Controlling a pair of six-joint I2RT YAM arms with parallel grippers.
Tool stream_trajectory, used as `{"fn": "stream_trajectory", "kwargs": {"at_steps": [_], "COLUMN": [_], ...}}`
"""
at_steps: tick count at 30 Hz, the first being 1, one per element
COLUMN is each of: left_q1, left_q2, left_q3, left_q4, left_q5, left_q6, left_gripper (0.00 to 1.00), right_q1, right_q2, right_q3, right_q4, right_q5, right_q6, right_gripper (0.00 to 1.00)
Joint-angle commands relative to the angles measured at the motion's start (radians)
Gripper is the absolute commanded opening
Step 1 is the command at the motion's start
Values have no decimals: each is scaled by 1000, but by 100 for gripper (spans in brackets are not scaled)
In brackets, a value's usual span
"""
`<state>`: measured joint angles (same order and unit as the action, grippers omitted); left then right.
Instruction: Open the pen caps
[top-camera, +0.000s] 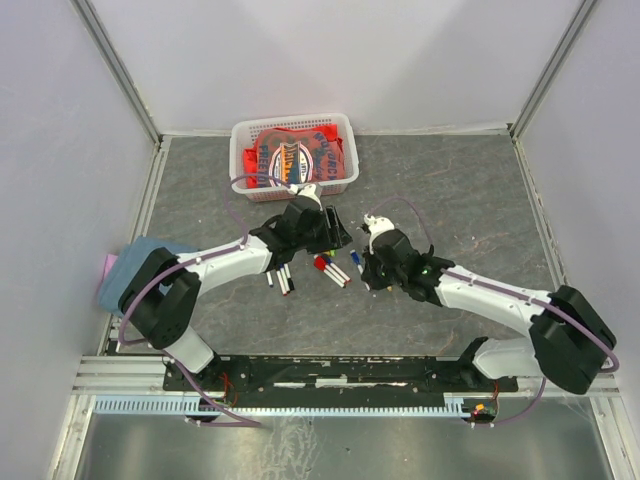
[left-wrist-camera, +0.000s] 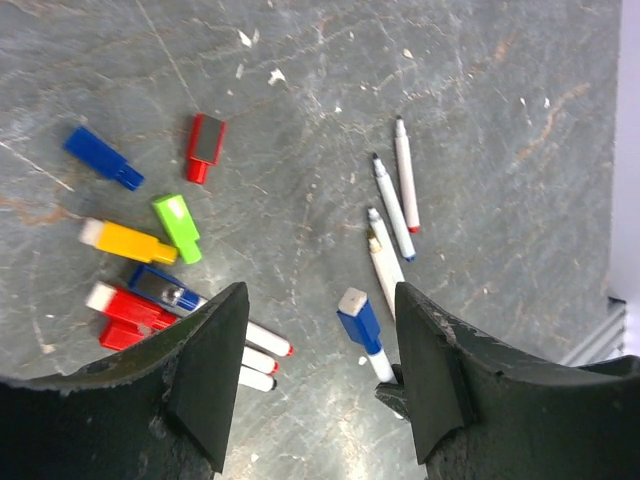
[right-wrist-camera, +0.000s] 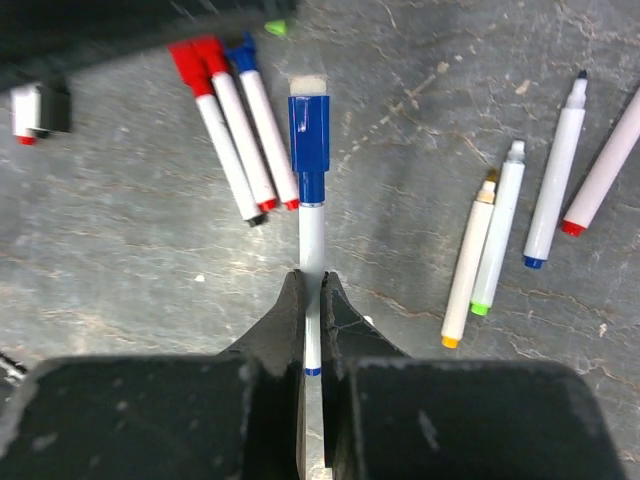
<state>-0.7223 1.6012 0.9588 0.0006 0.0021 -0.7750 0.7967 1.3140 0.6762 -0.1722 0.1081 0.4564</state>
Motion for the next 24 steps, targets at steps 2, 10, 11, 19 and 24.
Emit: {"fn": "stream_trajectory", "kwargs": {"at_steps": [2,10,11,19,24], "left_q1": [5,11,12,18,21], "left_q2": [-25,-21,-22,-37,-48], "left_q3": [-47,-107,-112,-155,-175], "left_q4": [142,248,255,317,342], "left_q5": [133,216,220,238,239], "left_q6": [-114,-201,-207,-256,-277], "left_gripper": [67,67,67,60,51], "right_q1": [6,6,6,6,4], "right_q2": [-75,-117,-120,-111,-99], "right_q3": [-4,-14,-15,-11,-9], "right_q4": [60,119,126,161,176], "right_q5": [-61,-101,-107,-138,-152], "right_q6": [38,64,68,89,98], "right_gripper": [1,1,1,1,1]}}
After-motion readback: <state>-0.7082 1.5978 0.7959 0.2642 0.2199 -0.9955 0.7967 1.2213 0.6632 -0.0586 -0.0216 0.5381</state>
